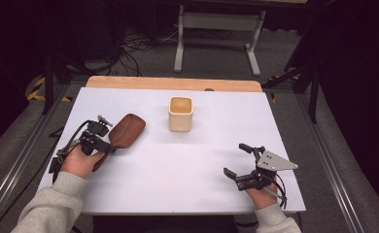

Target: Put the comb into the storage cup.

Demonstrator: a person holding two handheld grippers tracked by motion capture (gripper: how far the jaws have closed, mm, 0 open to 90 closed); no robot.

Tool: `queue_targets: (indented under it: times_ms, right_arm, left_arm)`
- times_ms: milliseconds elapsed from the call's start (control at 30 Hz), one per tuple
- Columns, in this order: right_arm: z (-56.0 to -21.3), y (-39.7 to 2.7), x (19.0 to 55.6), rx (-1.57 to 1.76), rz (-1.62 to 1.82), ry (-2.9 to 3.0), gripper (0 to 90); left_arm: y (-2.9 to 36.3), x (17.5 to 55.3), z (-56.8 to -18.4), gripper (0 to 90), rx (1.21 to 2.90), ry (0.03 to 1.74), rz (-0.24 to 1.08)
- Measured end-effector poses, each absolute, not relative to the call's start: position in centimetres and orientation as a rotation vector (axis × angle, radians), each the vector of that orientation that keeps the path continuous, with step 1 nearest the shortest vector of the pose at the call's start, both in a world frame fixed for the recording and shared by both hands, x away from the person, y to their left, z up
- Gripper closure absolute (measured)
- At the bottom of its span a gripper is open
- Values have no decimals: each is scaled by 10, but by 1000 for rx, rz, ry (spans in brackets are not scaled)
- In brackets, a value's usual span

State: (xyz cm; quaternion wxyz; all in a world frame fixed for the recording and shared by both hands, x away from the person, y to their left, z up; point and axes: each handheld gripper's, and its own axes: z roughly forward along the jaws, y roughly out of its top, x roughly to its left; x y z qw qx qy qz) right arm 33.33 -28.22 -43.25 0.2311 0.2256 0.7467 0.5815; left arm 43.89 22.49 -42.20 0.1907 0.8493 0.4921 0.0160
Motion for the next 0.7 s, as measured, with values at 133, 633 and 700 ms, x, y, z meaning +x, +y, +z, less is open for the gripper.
queue_targets:
  times_ms: [133, 633, 700]
  right_arm:
    - [-433, -282, 333, 622, 1599, 2053, 8]
    - [-432, -281, 334, 616, 1597, 2055, 8]
    - [-431, -280, 334, 613, 1597, 2053, 8]
  left_arm:
    - [226, 436, -420, 734, 2369, 1364, 52]
    - [228, 407, -395, 734, 2220, 1194, 131]
    - [228, 401, -391, 734, 2187, 1169, 149]
